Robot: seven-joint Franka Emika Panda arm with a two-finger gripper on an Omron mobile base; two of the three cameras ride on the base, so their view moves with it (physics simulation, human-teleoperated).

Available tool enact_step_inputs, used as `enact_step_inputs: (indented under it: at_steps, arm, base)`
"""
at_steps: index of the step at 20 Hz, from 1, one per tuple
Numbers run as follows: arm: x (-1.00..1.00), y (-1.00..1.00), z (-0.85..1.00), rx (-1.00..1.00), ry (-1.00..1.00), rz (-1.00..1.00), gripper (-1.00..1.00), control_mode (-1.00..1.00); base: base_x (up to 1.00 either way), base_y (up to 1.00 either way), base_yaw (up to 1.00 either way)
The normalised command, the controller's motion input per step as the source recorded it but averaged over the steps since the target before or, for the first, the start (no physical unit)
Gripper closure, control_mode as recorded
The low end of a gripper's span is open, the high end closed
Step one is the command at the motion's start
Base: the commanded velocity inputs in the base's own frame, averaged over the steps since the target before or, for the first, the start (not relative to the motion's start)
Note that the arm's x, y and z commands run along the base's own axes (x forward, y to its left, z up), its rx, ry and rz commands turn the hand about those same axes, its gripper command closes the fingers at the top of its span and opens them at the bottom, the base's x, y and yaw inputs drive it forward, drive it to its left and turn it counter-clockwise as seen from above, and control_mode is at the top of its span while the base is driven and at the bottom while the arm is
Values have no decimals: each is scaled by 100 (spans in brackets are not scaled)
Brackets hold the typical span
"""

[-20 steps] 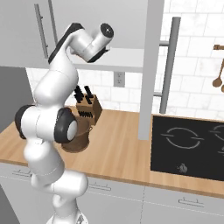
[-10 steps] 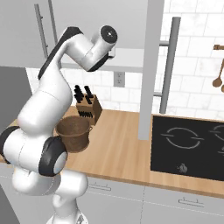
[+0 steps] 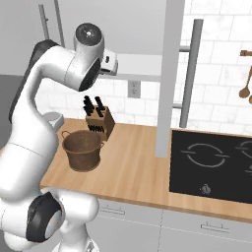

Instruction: Open the cabinet, pick up the bread from the cabinet and place it in the basket. Then move the basket to the dining counter.

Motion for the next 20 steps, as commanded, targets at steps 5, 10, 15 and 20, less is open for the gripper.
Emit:
enact_step_inputs:
  at_steps: [5,10,15,20]
  arm:
    - [-100,0,5,0,26,-8,100,-100]
    - [-100,1,0,0,31,-5,100,-100]
    - [-75,21,-22,-5,35,-1,100,-100]
    - [-29,30,-70,-8,28,0,100,-100]
  base:
    - [0,0,0]
    - [0,0,0]
    - [0,0,0]
    - [0,0,0]
